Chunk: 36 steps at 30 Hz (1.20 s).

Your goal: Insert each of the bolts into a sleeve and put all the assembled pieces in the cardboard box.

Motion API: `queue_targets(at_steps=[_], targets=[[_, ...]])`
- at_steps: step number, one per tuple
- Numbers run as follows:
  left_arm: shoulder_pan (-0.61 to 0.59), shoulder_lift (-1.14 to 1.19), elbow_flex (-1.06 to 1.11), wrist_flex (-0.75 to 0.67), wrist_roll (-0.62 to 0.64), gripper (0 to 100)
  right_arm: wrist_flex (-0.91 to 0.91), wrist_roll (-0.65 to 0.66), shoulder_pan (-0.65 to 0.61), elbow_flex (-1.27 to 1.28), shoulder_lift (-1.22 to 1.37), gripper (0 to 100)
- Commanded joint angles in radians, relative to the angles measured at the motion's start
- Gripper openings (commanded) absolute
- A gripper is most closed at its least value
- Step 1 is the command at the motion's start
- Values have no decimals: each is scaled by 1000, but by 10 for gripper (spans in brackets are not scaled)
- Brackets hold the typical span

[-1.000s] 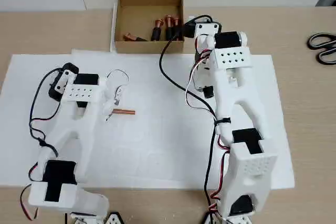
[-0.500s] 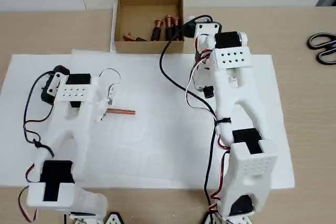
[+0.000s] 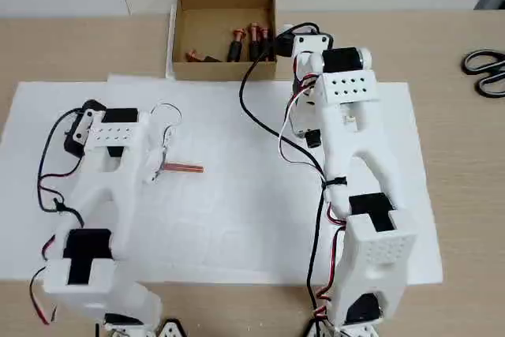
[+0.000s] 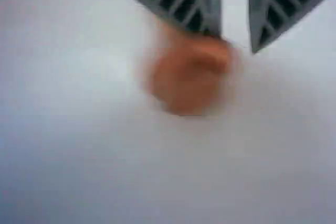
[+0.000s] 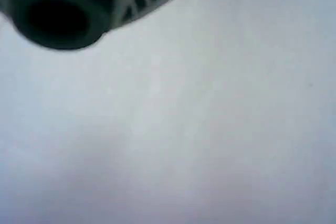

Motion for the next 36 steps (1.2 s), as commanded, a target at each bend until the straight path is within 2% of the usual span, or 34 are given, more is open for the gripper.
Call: queue_targets(at_steps=[1, 9, 18, 27, 36], targets=[[-5, 14, -21, -6, 2, 32, -4, -6, -8, -5, -70, 20], [3, 6, -27, 15, -3, 34, -4, -6, -8, -5, -70, 20], [5, 12, -291, 298, -32, 138, -7, -6, -8, -5, -70, 20], [3, 20, -292, 233, -28, 138, -5, -6, -8, -5, -70, 20], [0, 192, -298, 190, -26, 137, -5, -6, -8, -5, -70, 20]])
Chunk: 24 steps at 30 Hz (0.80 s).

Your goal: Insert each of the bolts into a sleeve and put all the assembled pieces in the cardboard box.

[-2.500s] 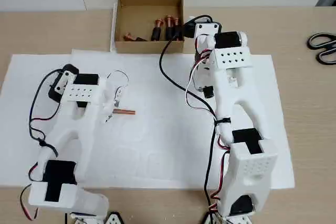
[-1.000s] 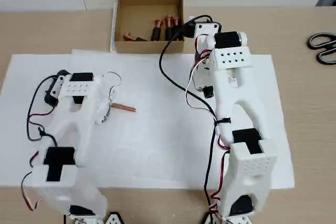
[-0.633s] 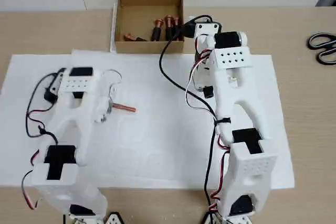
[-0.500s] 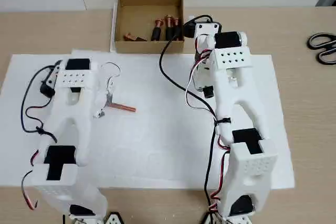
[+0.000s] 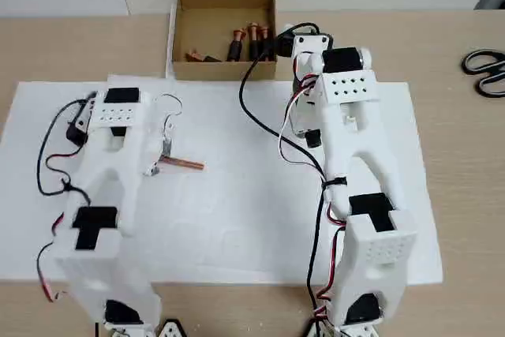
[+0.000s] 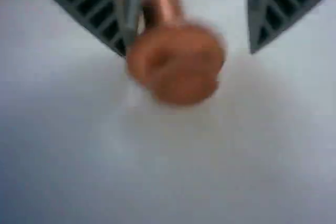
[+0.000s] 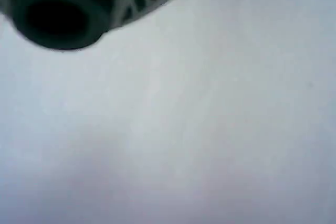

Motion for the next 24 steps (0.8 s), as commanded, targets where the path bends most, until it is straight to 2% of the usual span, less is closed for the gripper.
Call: queue_targets(at_steps=[1, 8, 13, 18, 22, 24], targets=[[0, 31, -27, -29, -6, 137, -5, -6, -7, -5, -70, 20], [5, 35, -30, -37, -6, 132, -5, -6, -7, -5, -68, 20], [5, 35, -39, -35, -8, 4, -5, -6, -7, -5, -68, 20], [11, 34, -53, -21, -11, 6, -5, -5, -7, -5, -68, 20], [52, 34, -177, 143, -17, 6, -5, -5, -7, -5, -70, 20], [84, 34, -280, 239, -66, 6, -5, -3, -7, -5, -71, 20]])
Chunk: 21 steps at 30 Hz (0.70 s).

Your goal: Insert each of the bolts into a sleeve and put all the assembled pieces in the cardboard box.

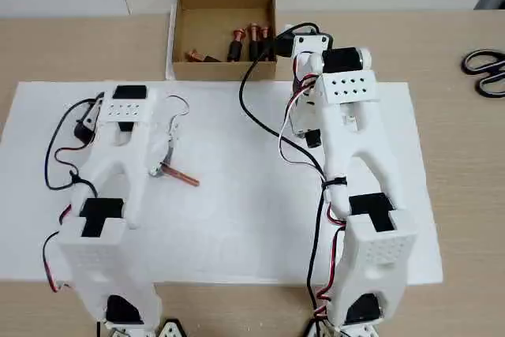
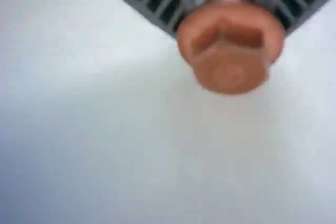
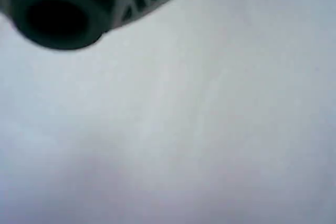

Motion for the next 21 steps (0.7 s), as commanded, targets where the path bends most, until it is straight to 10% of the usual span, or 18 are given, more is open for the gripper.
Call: queue_targets(at_steps=[1, 11, 21], targets=[[49, -8, -202, 166, -91, 6, -5, -3, -7, -5, -71, 20], [-3, -8, -443, 229, -479, 6, -4, -5, -7, -5, -74, 20], [2, -8, -415, 229, -577, 6, -4, -5, -7, -5, -74, 20]])
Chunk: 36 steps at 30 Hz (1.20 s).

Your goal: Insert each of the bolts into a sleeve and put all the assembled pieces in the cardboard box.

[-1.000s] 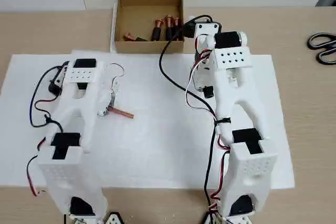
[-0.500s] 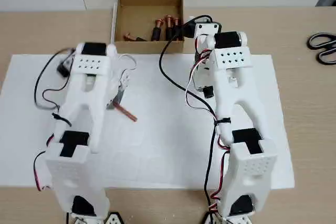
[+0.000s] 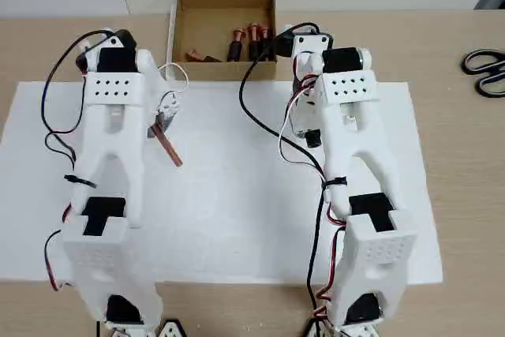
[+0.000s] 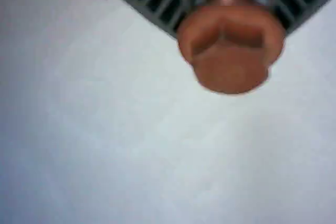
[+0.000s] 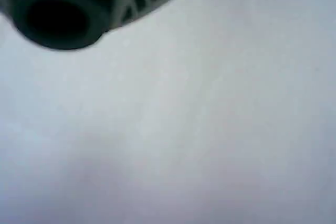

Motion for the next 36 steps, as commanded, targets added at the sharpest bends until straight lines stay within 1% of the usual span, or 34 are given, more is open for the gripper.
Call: queue_targets(at_steps=[1, 7, 10, 11, 13, 15, 20, 36], targets=[[12, -17, -24, 23, -112, 6, -4, -5, -7, -5, -74, 20], [9, -17, -19, 23, -393, 6, -4, -5, -7, -5, -74, 20], [15, -17, -18, 23, -588, 6, -4, -5, -7, -5, -74, 20], [15, -17, -19, 23, -635, 6, -4, -5, -7, -5, -74, 20], [12, -17, -21, 23, -689, 6, -4, -5, -7, -5, -74, 20], [8, -17, -24, 23, -715, 6, -4, -3, -7, -5, -74, 20], [18, -9, -33, 23, -726, 6, -5, -3, -7, -5, -74, 20], [28, -18, -56, 23, -720, 6, -7, -5, -7, -8, -108, 20]])
